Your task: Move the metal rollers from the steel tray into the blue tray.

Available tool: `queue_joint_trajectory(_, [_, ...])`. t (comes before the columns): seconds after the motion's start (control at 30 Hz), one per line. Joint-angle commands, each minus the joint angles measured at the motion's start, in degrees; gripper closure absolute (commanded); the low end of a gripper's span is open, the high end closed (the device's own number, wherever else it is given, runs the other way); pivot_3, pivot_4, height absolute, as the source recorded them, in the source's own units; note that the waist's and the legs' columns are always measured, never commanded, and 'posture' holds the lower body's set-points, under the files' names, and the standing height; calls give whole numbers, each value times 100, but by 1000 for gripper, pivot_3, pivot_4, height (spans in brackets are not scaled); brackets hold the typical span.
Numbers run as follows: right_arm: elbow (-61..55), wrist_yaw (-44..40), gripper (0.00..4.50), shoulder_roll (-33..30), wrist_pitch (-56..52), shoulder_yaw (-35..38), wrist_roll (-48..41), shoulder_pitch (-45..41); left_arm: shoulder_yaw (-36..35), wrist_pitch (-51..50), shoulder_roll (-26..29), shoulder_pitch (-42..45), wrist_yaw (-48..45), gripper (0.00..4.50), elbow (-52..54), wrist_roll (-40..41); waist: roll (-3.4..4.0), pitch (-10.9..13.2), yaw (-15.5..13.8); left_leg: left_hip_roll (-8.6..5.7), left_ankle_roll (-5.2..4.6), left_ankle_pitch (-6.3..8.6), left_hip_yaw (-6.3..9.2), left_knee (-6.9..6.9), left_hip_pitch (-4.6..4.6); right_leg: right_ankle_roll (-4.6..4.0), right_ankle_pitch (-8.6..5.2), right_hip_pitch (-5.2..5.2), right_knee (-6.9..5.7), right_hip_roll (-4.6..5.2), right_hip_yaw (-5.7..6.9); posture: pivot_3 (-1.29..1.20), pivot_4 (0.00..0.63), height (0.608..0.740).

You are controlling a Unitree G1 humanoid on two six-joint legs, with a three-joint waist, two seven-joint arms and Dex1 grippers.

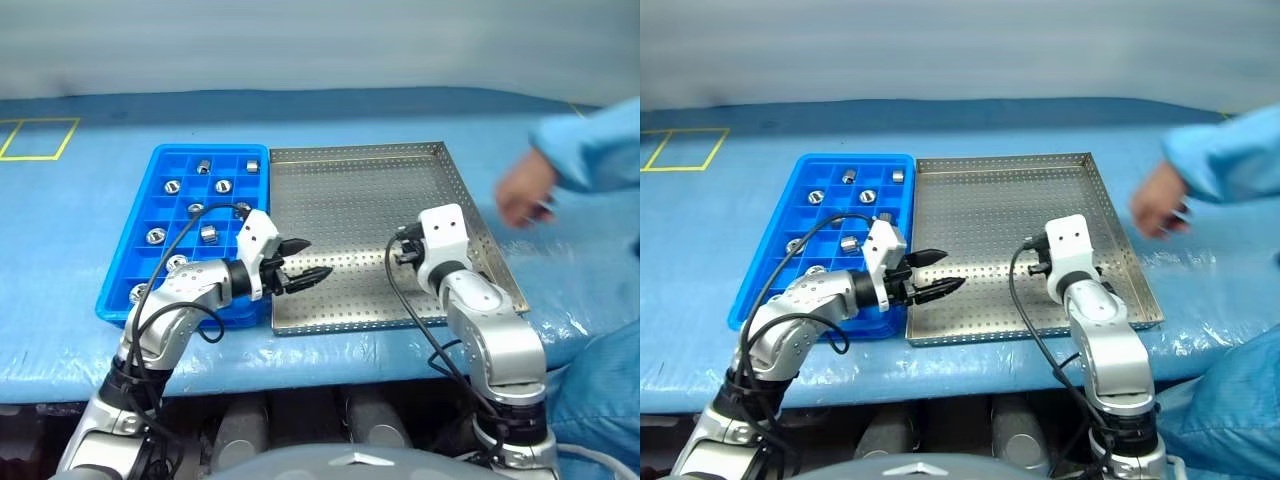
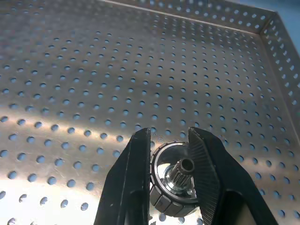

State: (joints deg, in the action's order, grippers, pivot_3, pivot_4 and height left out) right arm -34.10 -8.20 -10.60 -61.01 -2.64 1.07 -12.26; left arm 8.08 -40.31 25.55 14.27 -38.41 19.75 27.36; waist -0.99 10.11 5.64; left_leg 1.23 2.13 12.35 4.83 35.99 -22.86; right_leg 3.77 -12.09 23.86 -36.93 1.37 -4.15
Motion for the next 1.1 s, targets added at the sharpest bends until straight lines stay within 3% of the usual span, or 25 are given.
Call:
queue_joint_trajectory(0.03, [-59, -234, 3323, 212, 313, -456, -274, -510, -710, 35, 235, -156, 300, 811, 548, 37, 0, 0, -11, 2, 0, 0, 1, 0, 0, 0, 0, 0, -2, -2, 1, -26, 150, 740])
queue_joint_trajectory(0.27, [628, -829, 3323, 931, 660, -1597, -822, -1222, -2050, -220, 971, -959, 763, 811, 1238, 40, 0, 1, -130, 17, 0, 0, 13, -22, 8, -3, -1, 1, -5, -15, 16, 80, 150, 740])
queue_joint_trajectory(0.53, [1313, -1124, 3323, 1242, 1048, -2210, -1001, -1373, -2889, -382, 1002, -1727, 1027, 811, 1726, 249, -5, 2, -483, 7, 4, 2, 17, -21, -5, -20, -12, 2, 10, 4, 29, 163, 150, 740])
queue_joint_trajectory(1.0, [2939, -1271, 3323, 1385, 1971, -2092, -863, -1680, -2678, -489, 991, -1785, 1258, 811, 1866, 360, -5, 2, -536, 9, 8, -2, 17, -24, 6, -22, -11, -2, 2, 1, 33, 179, 150, 740])
queue_joint_trajectory(1.1, [2951, -1233, 2621, 1382, 2072, -2037, -820, -1673, -2583, -497, 994, -1695, 1262, 811, 1796, 328, -5, 2, -535, 9, 8, -2, 17, -24, 6, -23, -11, -1, 2, 1, 33, 171, 150, 740])
